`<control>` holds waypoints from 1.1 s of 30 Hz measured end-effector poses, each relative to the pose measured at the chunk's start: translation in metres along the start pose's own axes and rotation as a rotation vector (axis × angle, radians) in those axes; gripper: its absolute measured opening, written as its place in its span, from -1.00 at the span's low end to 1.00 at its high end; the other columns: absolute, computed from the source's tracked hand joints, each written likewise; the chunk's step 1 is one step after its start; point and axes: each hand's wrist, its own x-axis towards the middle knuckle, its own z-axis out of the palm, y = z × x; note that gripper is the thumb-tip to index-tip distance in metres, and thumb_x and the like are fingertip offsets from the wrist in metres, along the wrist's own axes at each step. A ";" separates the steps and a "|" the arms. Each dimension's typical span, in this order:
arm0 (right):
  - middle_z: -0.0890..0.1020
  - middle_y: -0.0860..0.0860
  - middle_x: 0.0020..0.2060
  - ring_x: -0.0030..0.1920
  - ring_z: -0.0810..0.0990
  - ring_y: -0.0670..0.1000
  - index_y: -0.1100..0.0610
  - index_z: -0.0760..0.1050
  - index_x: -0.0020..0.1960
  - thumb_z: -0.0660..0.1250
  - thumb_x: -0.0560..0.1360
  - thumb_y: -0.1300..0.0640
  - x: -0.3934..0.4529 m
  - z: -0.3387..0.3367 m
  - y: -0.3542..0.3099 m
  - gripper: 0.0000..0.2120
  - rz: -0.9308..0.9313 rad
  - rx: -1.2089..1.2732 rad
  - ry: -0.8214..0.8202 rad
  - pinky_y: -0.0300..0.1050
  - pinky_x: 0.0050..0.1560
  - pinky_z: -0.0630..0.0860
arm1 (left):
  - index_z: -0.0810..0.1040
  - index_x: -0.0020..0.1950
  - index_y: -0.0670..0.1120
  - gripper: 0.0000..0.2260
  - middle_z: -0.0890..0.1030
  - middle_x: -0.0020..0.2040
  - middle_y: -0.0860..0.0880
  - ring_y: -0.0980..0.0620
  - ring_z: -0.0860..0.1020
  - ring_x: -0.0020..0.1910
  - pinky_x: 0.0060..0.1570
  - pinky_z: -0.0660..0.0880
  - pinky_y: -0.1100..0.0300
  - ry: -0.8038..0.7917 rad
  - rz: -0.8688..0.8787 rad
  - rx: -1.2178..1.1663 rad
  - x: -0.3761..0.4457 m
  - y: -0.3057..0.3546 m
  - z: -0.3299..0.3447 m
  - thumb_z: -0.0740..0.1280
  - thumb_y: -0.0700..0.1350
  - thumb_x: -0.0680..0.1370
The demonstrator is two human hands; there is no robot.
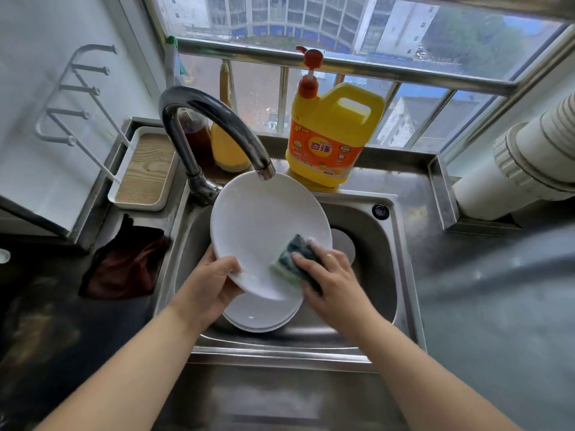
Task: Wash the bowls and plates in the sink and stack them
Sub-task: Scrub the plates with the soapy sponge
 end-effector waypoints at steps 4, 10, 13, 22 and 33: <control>0.29 0.07 0.46 0.33 0.26 0.15 -0.04 0.38 0.41 0.28 0.50 0.09 0.012 -0.003 0.013 -0.53 0.246 -0.044 0.007 -0.01 0.42 0.17 | 0.47 0.29 -0.08 -0.45 0.59 0.17 -0.18 -0.15 0.57 0.08 -0.13 0.62 0.05 0.000 -0.017 0.006 0.000 0.000 -0.002 0.22 -0.35 0.30; 0.33 0.04 0.41 0.32 0.28 0.03 -0.09 0.40 0.38 0.32 0.45 0.07 0.002 0.016 -0.038 -0.51 0.069 0.285 -0.054 -0.37 0.34 0.06 | 0.48 0.24 -0.05 -0.51 0.60 0.13 -0.22 -0.17 0.59 0.03 -0.13 0.61 0.01 -0.024 0.005 0.065 0.002 0.001 0.007 0.14 -0.44 0.41; 0.40 0.07 0.37 0.29 0.32 0.12 -0.05 0.46 0.34 0.32 0.43 0.11 0.016 0.012 -0.006 -0.53 0.153 0.205 0.072 -0.26 0.36 0.12 | 0.51 0.24 -0.04 -0.48 0.60 0.16 -0.19 -0.16 0.58 0.07 -0.18 0.61 0.06 -0.050 -0.021 0.072 -0.002 0.003 0.001 0.18 -0.39 0.35; 0.39 0.06 0.32 0.28 0.32 0.06 -0.04 0.44 0.37 0.32 0.46 0.05 0.014 0.016 -0.044 -0.53 0.128 0.308 0.021 -0.26 0.33 0.18 | 0.47 0.29 -0.13 -0.39 0.59 0.14 -0.27 -0.18 0.62 0.00 -0.11 0.62 -0.01 -0.046 -0.049 0.029 -0.002 -0.001 0.011 0.20 -0.36 0.23; 0.30 0.10 0.43 0.38 0.25 0.11 -0.02 0.34 0.43 0.29 0.53 0.04 0.038 0.014 -0.024 -0.53 0.260 0.261 0.036 -0.26 0.37 0.08 | 0.51 0.22 -0.05 -0.48 0.60 0.12 -0.21 -0.16 0.58 0.04 -0.09 0.60 0.02 -0.011 -0.075 0.058 -0.007 -0.006 0.013 0.21 -0.39 0.31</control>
